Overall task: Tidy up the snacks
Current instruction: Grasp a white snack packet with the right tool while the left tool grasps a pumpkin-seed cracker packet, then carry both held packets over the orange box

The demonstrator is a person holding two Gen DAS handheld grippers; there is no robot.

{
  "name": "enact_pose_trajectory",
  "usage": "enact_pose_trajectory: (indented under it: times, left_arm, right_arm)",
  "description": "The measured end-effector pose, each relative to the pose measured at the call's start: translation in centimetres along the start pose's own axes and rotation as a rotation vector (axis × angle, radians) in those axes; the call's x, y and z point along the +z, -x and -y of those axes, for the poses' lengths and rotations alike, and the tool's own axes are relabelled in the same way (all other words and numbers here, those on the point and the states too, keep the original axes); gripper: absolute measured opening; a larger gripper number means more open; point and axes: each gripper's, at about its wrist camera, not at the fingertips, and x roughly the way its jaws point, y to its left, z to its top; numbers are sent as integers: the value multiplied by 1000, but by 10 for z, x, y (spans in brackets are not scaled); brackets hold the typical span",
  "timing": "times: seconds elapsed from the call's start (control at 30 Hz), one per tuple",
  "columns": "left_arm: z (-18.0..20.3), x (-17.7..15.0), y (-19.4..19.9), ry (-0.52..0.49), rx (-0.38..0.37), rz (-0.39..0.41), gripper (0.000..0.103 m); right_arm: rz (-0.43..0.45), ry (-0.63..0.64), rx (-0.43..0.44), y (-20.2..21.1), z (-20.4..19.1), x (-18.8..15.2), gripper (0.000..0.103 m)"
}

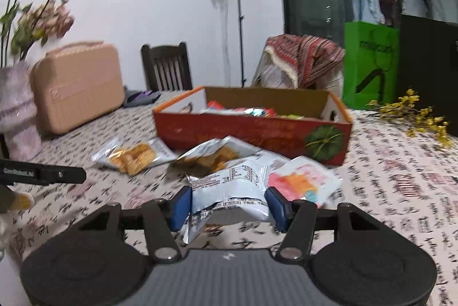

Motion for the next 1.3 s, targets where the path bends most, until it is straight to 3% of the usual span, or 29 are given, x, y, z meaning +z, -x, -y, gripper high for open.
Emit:
enact_pose_trajectory:
  times: [0.37, 0.67, 0.87, 0.93, 1.03, 1.3]
  left_arm:
    - [39, 35, -50, -177, 20, -19, 103]
    - [60, 45, -112, -282, 96, -121, 101]
    - [61, 43, -129, -275, 122, -139, 86]
    - [61, 45, -131, -280, 108, -132, 68]
    - [62, 45, -127, -290, 64, -128, 50]
    - [63, 46, -101, -281, 36, -50, 46]
  right_arm:
    - [39, -84, -73, 2, 41, 5, 56]
    - [41, -127, -97, -5, 65, 7, 56]
    - [32, -159, -91, -15, 78, 7, 56]
    - [29, -163, -87, -17, 79, 7, 56]
    - [26, -165, -79, -18, 80, 6, 56]
    - [17, -167, -60, -23, 83, 7, 56]
